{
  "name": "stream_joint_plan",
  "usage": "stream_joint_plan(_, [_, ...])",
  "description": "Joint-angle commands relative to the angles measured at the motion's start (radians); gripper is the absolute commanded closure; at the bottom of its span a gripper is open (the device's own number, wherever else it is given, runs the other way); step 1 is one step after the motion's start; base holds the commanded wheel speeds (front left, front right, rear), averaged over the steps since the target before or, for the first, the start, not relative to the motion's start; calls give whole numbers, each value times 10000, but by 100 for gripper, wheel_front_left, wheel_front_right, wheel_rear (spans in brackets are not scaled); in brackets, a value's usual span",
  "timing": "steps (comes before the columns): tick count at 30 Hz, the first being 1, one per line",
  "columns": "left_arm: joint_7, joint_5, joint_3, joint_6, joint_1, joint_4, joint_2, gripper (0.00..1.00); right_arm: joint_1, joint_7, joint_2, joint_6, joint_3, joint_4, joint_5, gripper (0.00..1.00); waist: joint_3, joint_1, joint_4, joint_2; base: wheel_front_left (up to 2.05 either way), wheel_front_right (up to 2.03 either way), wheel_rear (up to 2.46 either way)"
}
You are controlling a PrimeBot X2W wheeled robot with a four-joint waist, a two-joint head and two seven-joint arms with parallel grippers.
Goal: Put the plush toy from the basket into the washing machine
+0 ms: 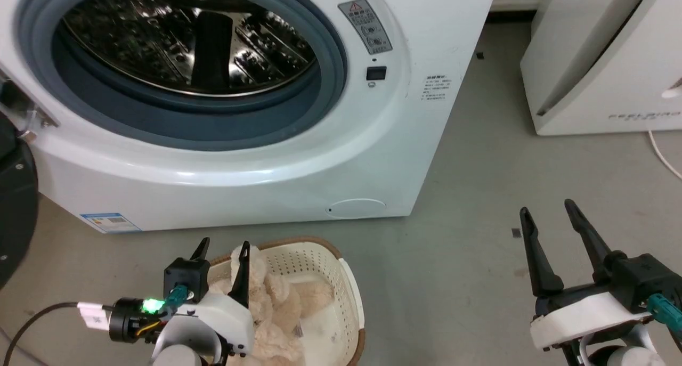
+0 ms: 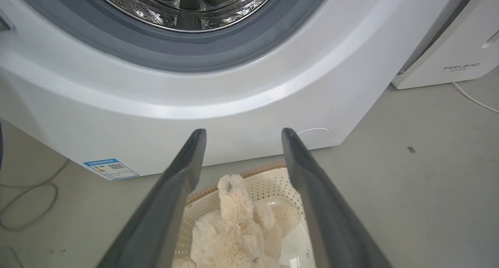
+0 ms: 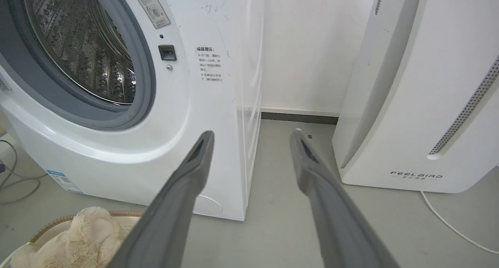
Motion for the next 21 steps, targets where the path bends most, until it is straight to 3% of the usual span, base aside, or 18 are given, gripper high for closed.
stream_joint_plan(1, [-58,-55,-50,-54,-244,186,100,0,-206,-79,-2,-4,-17,-79,64,0,153,-1,-63,0,0,0,0])
stream_joint_plan(21, [125,-445,-279,-324,-2095,3213,775,0,-662,-496,-3,-6,43,-268,393,0,1819,-1,-550,0,0,0,0])
